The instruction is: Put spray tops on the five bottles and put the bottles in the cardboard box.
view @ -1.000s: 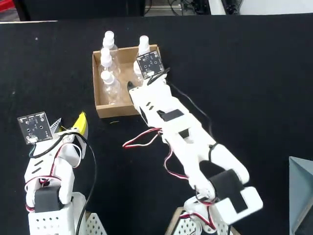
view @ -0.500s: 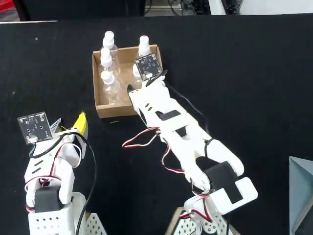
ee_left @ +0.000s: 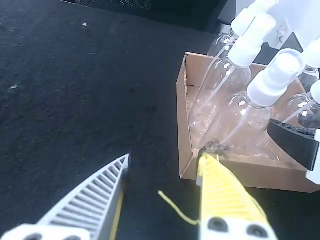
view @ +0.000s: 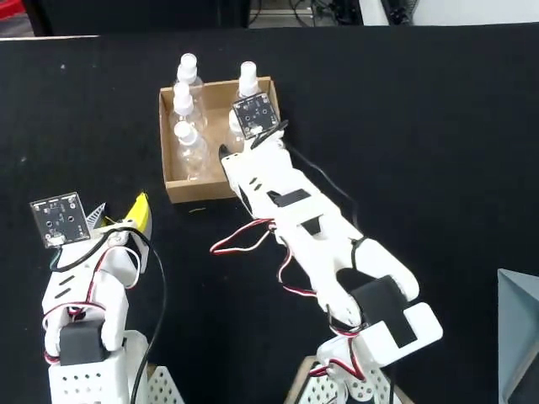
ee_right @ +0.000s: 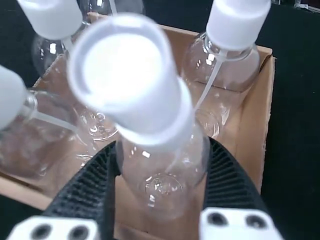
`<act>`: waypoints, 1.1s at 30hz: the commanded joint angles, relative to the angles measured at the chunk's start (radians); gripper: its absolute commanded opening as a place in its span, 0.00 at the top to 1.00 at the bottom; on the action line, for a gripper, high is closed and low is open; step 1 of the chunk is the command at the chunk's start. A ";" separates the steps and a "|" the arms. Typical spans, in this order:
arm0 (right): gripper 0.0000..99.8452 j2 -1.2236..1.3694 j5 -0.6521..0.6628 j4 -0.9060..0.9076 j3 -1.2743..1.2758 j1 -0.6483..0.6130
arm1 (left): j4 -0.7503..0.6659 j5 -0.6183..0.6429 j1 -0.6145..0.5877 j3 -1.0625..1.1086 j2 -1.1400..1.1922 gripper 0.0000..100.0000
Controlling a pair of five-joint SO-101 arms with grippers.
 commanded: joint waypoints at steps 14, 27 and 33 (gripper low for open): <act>0.78 0.001 -0.011 -0.008 -0.059 0.054 | -0.014 0.005 -0.010 -0.013 -0.011 0.80; 0.74 -0.004 -0.011 -0.008 -0.045 0.048 | -0.014 0.003 -0.010 -0.013 -0.011 0.80; 0.74 -0.007 -0.006 -0.008 -0.045 0.048 | -0.014 0.003 -0.010 -0.013 -0.011 0.80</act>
